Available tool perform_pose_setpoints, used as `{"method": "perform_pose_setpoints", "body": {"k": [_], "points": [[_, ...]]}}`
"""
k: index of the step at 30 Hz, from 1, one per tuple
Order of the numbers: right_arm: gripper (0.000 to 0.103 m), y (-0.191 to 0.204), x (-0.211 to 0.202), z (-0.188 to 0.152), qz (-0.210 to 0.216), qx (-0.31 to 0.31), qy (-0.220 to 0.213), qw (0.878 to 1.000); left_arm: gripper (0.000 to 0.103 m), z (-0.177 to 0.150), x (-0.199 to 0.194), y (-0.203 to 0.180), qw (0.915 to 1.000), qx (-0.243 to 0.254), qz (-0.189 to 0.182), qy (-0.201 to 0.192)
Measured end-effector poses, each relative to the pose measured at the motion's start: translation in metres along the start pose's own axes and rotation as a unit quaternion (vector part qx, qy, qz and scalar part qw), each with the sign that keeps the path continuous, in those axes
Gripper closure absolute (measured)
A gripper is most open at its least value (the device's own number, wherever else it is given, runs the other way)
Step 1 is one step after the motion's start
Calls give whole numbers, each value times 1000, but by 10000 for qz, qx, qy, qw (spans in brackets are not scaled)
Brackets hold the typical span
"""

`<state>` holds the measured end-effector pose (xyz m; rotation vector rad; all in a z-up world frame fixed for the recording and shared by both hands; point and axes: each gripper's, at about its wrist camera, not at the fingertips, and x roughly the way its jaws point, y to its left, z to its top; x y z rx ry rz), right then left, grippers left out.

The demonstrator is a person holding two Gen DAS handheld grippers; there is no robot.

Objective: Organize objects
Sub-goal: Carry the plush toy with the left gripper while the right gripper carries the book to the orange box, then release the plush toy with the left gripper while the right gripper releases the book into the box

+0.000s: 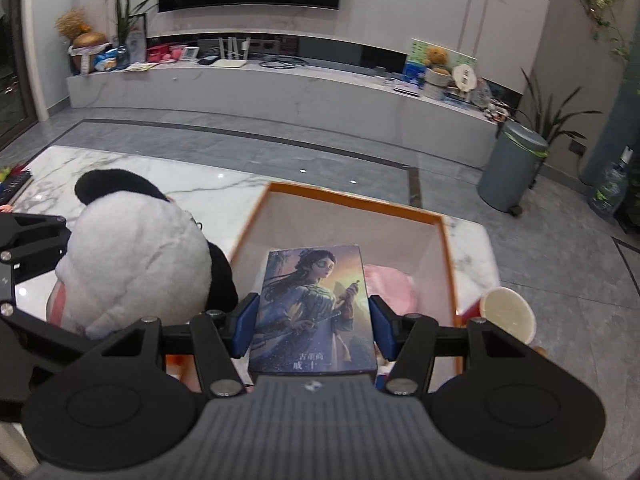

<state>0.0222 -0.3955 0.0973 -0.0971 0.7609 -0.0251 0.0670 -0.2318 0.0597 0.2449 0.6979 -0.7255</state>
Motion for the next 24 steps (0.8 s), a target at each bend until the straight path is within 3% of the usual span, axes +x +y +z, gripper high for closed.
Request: {"method": "perform_pose_setpoints", "body": {"k": [10, 24], "points": [[43, -42, 31, -9, -272, 253, 223, 9991, 29, 5, 42, -23, 9979, 437, -158, 441], [43, -46, 84, -12, -339, 122, 466, 9983, 29, 6, 78, -29, 9911, 757, -209, 1078]]}}
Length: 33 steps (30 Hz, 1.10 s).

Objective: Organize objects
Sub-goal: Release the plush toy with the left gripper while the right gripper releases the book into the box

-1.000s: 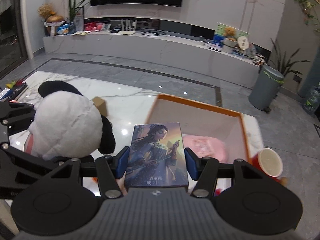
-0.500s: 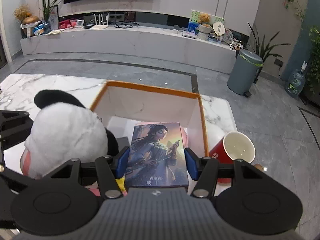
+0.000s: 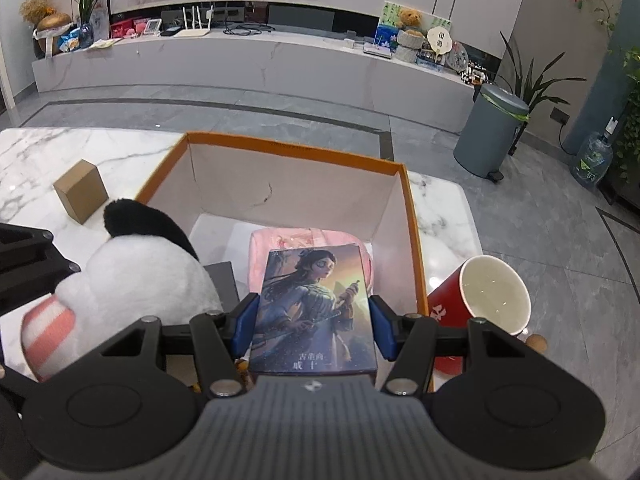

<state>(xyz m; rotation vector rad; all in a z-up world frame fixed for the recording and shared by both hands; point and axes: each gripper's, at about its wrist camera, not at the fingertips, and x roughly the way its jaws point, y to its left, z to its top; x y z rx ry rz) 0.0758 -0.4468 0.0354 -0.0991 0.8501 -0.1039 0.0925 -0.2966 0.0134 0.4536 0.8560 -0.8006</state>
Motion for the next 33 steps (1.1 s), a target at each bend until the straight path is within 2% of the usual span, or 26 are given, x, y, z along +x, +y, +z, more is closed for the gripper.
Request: {"method": "perform_pose_setpoints", "body": {"k": [11, 15, 20, 26, 32, 33], "points": [[43, 1, 20, -8, -78, -43, 162, 9998, 29, 1, 14, -14, 9987, 425, 133, 246], [43, 1, 25, -10, -103, -71, 187, 9997, 29, -6, 20, -32, 9951, 844, 234, 468], [43, -1, 31, -11, -161, -125, 243, 9995, 29, -8, 22, -36, 9951, 798, 255, 517], [43, 1, 38, -14, -272, -336, 310, 9986, 18, -5, 28, -43, 9916, 1003, 466, 669], [31, 5, 32, -15, -333, -315, 241, 9987, 14, -7, 18, -40, 9953, 782, 398, 409], [31, 5, 30, -15, -330, -325, 227, 9987, 12, -8, 16, -40, 9954, 654, 600, 370]]}}
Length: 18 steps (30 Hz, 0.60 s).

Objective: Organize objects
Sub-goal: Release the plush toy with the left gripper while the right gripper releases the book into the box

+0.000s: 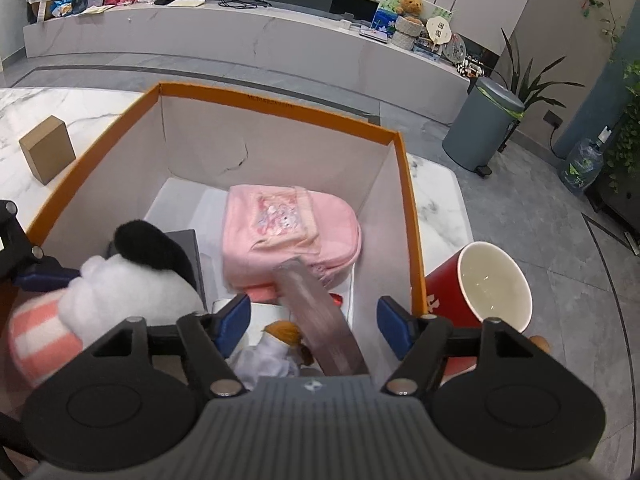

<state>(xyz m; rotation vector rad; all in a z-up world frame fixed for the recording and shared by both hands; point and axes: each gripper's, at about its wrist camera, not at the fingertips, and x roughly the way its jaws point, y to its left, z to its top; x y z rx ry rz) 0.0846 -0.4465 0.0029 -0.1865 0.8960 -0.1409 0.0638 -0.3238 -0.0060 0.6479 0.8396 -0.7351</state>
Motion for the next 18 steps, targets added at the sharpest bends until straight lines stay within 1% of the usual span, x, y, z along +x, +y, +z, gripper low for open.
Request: {"method": "perform_pose_setpoints", "body": {"k": [4, 5, 10, 13, 18], "points": [[31, -3, -9, 3, -68, 35, -66, 9999, 5, 1, -10, 4, 9998, -121, -59, -166], [31, -4, -12, 5, -72, 62, -99, 9999, 0, 1, -14, 5, 9996, -141, -93, -208], [31, -6, -31, 10, -94, 124, -234, 9996, 0, 2, -27, 3, 9991, -56, -122, -395], [31, -4, -40, 13, -130, 81, -288, 9995, 0, 1, -35, 3, 9986, -86, -143, -501], [31, -1, -56, 19, -177, 65, -400, 9990, 0, -3, -51, 16, 9966, -345, -217, -711]]}}
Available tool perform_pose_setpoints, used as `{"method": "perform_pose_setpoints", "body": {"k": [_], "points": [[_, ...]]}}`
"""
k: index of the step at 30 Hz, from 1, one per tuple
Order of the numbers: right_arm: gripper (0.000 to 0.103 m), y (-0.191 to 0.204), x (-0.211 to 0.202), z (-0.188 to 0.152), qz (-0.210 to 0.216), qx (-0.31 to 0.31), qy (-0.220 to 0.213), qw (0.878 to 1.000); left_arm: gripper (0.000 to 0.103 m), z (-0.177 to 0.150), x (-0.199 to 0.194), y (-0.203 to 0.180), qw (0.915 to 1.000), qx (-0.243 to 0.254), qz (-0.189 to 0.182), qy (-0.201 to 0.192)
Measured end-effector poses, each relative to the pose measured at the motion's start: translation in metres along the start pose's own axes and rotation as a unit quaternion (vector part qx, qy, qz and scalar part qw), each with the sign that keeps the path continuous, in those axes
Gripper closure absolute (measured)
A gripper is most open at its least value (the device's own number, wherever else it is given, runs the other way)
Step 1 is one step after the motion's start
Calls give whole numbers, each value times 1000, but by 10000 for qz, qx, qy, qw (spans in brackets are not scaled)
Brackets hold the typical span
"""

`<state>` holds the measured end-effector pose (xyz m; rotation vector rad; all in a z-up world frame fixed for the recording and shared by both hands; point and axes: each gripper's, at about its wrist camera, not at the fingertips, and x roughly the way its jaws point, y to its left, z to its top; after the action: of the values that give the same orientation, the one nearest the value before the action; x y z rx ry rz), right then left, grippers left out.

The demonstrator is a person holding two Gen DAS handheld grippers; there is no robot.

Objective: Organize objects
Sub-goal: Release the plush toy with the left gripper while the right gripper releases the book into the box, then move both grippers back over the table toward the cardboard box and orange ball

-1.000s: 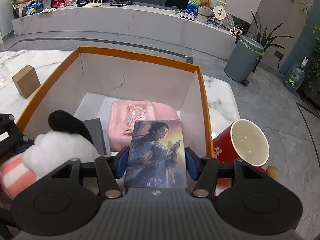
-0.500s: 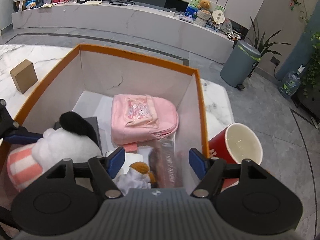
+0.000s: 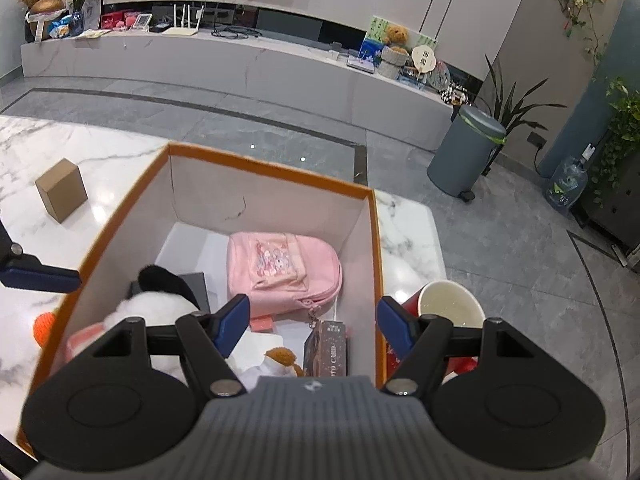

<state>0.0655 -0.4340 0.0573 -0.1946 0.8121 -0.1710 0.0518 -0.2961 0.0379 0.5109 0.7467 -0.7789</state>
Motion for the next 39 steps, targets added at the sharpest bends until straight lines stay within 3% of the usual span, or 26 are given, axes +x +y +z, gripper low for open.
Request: {"method": "perform_pose_setpoints", "body": {"k": [14, 25, 39], "points": [[31, 28, -42, 16, 54, -232, -293, 9993, 0, -25, -53, 60, 9953, -732, 487, -411], [30, 89, -66, 27, 341, -636, -489, 9962, 0, -72, -81, 100, 9914, -993, 788, -339], [30, 171, -62, 19, 849, -970, -440, 9907, 0, -130, -94, 152, 9837, -1513, 961, -175]]}}
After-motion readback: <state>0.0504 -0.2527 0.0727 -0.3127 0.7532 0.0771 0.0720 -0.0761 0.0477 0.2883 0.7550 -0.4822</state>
